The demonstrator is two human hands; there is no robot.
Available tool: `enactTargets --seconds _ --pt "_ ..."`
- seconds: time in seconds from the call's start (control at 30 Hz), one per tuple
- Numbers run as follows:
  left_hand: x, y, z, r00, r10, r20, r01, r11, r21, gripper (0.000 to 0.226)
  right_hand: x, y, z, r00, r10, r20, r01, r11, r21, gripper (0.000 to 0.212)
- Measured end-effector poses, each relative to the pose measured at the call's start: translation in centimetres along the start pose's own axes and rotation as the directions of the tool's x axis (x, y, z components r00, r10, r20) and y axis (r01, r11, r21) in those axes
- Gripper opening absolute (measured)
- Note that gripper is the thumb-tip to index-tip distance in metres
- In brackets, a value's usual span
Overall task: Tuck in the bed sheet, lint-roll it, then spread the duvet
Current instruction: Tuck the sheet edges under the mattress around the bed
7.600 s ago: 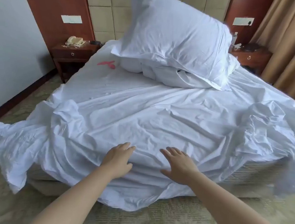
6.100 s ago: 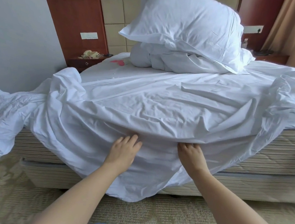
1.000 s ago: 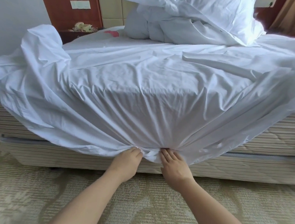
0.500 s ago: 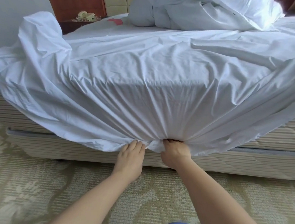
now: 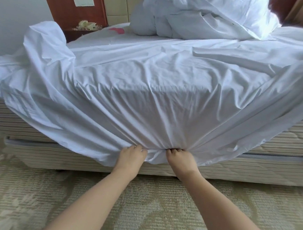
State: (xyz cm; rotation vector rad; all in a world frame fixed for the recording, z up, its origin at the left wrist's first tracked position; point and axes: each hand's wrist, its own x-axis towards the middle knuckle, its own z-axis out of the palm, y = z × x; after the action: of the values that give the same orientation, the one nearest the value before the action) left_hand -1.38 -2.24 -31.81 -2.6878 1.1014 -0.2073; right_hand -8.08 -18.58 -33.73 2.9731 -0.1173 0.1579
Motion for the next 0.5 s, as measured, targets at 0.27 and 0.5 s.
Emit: enactTargets --seconds 0.27,0.5 --pt "-1.6 -2.1 1.1 0.976 0.171 -0.133 -0.185 0.978 -0.097 0.011 -0.9 0.5 -0.3 0.976 0.123 -0.179 -0.091 0.980 0.177 0.045" --pt "-2.0 -2.4 1.5 0.960 0.275 0.057 -0.274 0.961 -0.035 0.057 -1.9 -0.4 1.8 0.989 0.109 -0.100 -0.067 0.933 0.355 0.051"
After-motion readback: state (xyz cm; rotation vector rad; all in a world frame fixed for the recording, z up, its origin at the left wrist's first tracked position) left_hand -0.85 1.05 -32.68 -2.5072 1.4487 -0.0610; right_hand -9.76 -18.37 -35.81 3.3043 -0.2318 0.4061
